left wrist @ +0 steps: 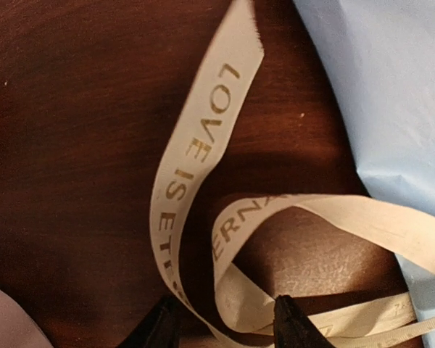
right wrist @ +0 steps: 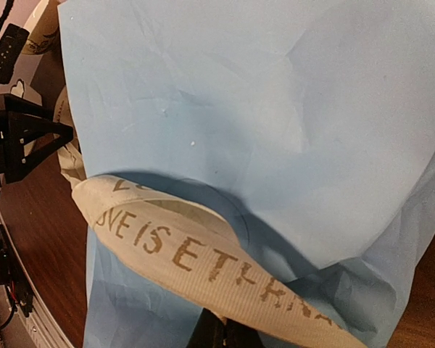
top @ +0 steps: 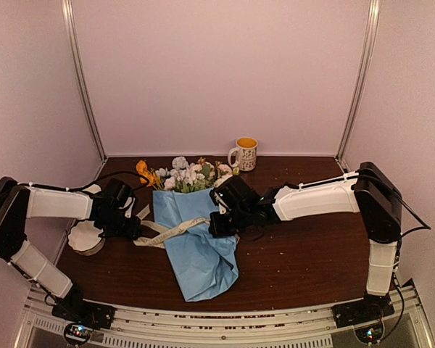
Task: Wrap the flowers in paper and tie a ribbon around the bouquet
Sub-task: Cross the ribbon over the folded bouquet, then adjust the ribbon on the folded bouquet.
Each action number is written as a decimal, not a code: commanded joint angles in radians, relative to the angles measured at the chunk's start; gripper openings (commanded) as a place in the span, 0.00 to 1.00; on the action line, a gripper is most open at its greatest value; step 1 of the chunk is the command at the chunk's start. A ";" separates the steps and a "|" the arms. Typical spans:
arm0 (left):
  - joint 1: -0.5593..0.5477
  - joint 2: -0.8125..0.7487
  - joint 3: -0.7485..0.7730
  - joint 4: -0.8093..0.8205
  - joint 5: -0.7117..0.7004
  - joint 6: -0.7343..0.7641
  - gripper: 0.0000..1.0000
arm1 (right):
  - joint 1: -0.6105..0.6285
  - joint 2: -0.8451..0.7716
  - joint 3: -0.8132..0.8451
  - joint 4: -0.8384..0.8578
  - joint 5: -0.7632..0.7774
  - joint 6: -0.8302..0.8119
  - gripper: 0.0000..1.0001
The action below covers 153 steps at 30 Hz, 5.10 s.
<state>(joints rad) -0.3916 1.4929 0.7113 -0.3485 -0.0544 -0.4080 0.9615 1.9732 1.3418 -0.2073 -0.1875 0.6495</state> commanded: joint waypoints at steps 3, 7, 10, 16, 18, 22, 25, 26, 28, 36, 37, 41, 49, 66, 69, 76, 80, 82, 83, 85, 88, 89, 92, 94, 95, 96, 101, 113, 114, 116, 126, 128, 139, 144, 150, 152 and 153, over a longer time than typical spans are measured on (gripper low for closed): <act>0.010 -0.056 0.035 0.042 -0.036 -0.045 0.45 | -0.004 -0.012 0.004 -0.012 -0.016 -0.008 0.00; 0.036 -0.115 0.045 0.034 -0.025 -0.049 0.49 | -0.005 -0.002 0.012 -0.014 -0.022 -0.005 0.00; 0.086 -0.097 0.051 0.034 -0.039 -0.046 0.66 | -0.005 -0.001 0.016 -0.014 -0.027 -0.006 0.00; 0.145 0.059 0.096 0.060 -0.019 -0.031 0.65 | -0.004 0.001 0.024 -0.022 -0.026 -0.012 0.00; 0.145 0.111 0.125 0.070 0.007 -0.020 0.60 | -0.003 0.002 0.026 -0.027 -0.026 -0.014 0.00; 0.145 0.179 0.151 0.074 0.070 -0.012 0.57 | -0.003 -0.002 0.019 -0.028 -0.020 -0.014 0.00; 0.145 0.180 0.128 0.086 0.097 -0.009 0.46 | -0.002 -0.002 0.020 -0.029 -0.018 -0.013 0.00; 0.146 0.177 0.119 0.089 0.096 -0.008 0.37 | -0.002 -0.001 0.022 -0.031 -0.019 -0.013 0.00; 0.145 0.169 0.106 0.092 0.089 -0.003 0.12 | -0.003 0.002 0.030 -0.038 -0.021 -0.013 0.00; 0.183 0.152 0.159 0.093 -0.022 0.008 0.00 | -0.003 -0.076 0.018 -0.143 -0.062 -0.048 0.00; 0.203 0.157 0.168 0.103 -0.007 0.007 0.00 | -0.002 -0.099 0.012 -0.169 -0.072 -0.059 0.00; 0.237 0.175 0.210 0.093 -0.001 -0.007 0.00 | 0.008 -0.217 0.010 -0.320 -0.059 -0.138 0.00; 0.240 0.162 0.197 0.089 -0.031 0.004 0.00 | 0.053 -0.319 0.339 -0.580 0.006 -0.302 0.00; 0.235 0.049 0.116 0.123 0.077 -0.003 0.20 | 0.233 -0.172 1.022 -0.551 0.031 -0.528 0.00; 0.209 -0.044 0.085 0.123 0.069 -0.014 0.45 | 0.234 -0.152 1.022 -0.510 0.032 -0.523 0.00; -0.042 -0.473 0.027 0.271 0.015 0.098 0.46 | 0.233 -0.124 1.020 -0.463 0.016 -0.501 0.00; -0.226 -0.672 -0.026 0.486 0.286 0.272 0.56 | 0.229 -0.129 1.005 -0.438 0.032 -0.489 0.00; -0.283 -0.687 0.000 0.488 0.390 0.312 0.65 | 0.227 -0.133 0.996 -0.425 0.024 -0.483 0.00; -0.308 -0.678 0.026 0.462 0.420 0.326 0.69 | 0.227 -0.135 0.991 -0.421 0.017 -0.482 0.00; -0.362 -0.624 0.082 0.412 0.417 0.354 0.74 | 0.224 -0.136 0.983 -0.415 -0.002 -0.477 0.00; -0.399 -0.540 0.129 0.414 0.388 0.381 0.74 | 0.221 -0.143 0.960 -0.411 -0.022 -0.469 0.00; -0.401 -0.526 0.142 0.432 0.415 0.381 0.74 | 0.220 -0.150 0.950 -0.407 -0.024 -0.465 0.00; -0.417 -0.497 0.165 0.487 0.430 0.384 0.74 | 0.211 -0.174 0.901 -0.382 -0.046 -0.450 0.00; -0.420 -0.480 0.190 0.484 0.408 0.392 0.66 | 0.207 -0.189 0.865 -0.362 -0.060 -0.443 0.00; -0.420 -0.468 0.204 0.477 0.406 0.393 0.55 | 0.205 -0.194 0.855 -0.358 -0.065 -0.441 0.00; -0.420 -0.460 0.215 0.473 0.412 0.393 0.41 | 0.201 -0.198 0.844 -0.354 -0.073 -0.437 0.00; -0.421 -0.458 0.210 0.490 0.414 0.373 0.00 | 0.162 -0.255 0.721 -0.300 -0.148 -0.411 0.00; -0.425 -0.415 0.255 0.372 0.399 0.418 0.00 | 0.035 -0.429 0.306 -0.067 -0.252 -0.350 0.90; -0.425 -0.410 0.262 0.361 0.395 0.420 0.00 | 0.041 -0.423 0.304 -0.058 -0.267 -0.358 0.98; -0.426 -0.401 0.274 0.349 0.395 0.422 0.00 | 0.055 -0.418 0.296 -0.037 -0.268 -0.384 1.00; -0.428 -0.390 0.284 0.330 0.380 0.426 0.00 | 0.070 -0.358 0.319 -0.031 -0.243 -0.403 0.83; -0.428 -0.387 0.289 0.323 0.365 0.425 0.00 | 0.077 -0.354 0.324 -0.060 -0.193 -0.387 0.65; -0.428 -0.372 0.301 0.311 0.337 0.445 0.00 | 0.127 -0.497 -0.018 0.209 -0.169 -0.174 0.58; -0.428 -0.368 0.301 0.312 0.337 0.439 0.00 | 0.150 -0.414 0.024 0.275 -0.212 -0.136 0.66; -0.427 -0.385 0.290 0.304 0.310 0.443 0.00 | 0.151 -0.362 0.062 0.258 -0.180 -0.159 0.62; -0.428 -0.385 0.292 0.299 0.314 0.445 0.00 | 0.149 -0.355 0.061 0.268 -0.195 -0.161 0.61; -0.428 -0.384 0.293 0.295 0.314 0.446 0.00 | 0.149 -0.351 0.066 0.269 -0.209 -0.166 0.60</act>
<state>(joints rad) -0.8135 1.1202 0.9771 -0.0643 0.2695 0.0219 1.1088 1.6112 1.3697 0.0212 -0.3805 0.4866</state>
